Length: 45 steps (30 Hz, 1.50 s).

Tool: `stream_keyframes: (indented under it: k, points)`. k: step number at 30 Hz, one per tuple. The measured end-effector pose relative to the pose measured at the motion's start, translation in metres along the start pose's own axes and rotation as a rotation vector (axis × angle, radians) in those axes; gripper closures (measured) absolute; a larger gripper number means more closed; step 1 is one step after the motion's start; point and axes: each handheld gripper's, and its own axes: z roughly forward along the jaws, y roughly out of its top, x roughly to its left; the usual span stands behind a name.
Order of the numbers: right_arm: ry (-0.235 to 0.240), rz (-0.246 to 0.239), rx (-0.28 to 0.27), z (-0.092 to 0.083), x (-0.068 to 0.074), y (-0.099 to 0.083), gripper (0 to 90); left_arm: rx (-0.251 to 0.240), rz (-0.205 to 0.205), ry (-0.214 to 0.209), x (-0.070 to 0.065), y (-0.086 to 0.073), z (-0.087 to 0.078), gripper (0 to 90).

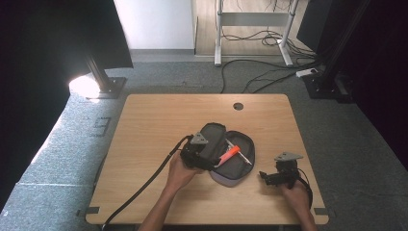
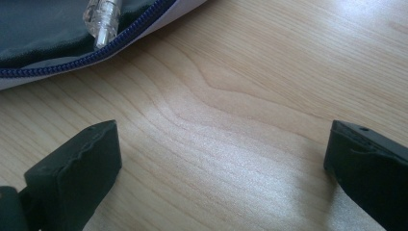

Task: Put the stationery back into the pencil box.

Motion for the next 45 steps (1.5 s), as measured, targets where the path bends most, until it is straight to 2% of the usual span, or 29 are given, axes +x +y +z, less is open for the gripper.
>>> stream_keyframes:
  k: [5, 10, 16, 21, 35, 40, 45]
  points:
    - [0.000, 0.000, 0.000, 0.000, 0.000, 0.000, 0.0, -0.008, -0.012, 0.024, 0.004, -0.005, -0.011, 4.6]
    - [0.000, 0.000, 0.000, 0.000, 0.000, 0.000, 0.0, -0.014, -0.004, 0.052, 0.008, -0.011, -0.021, 2.8]
    - [0.000, 0.000, 0.000, 0.000, 0.000, 0.000, 0.0, -0.023, -0.012, 0.087, 0.016, -0.026, -0.033, 1.0]
    - [0.000, 0.000, 0.000, 0.000, 0.000, 0.000, 0.0, -0.009, -0.008, 0.122, 0.022, -0.039, -0.037, 0.0]
    - [0.000, 0.000, 0.000, 0.000, 0.000, 0.000, 0.0, -0.032, -0.072, 0.143, 0.040, -0.085, -0.048, 0.0]
    - [0.000, 0.001, 0.000, 0.000, 0.000, 0.000, 0.0, 0.008, -0.070, 0.165, 0.044, -0.104, -0.044, 0.0]
    - [0.000, 0.000, 0.000, 0.000, 0.000, 0.000, 0.0, 0.055, -0.073, 0.168, 0.048, -0.117, -0.037, 0.0]
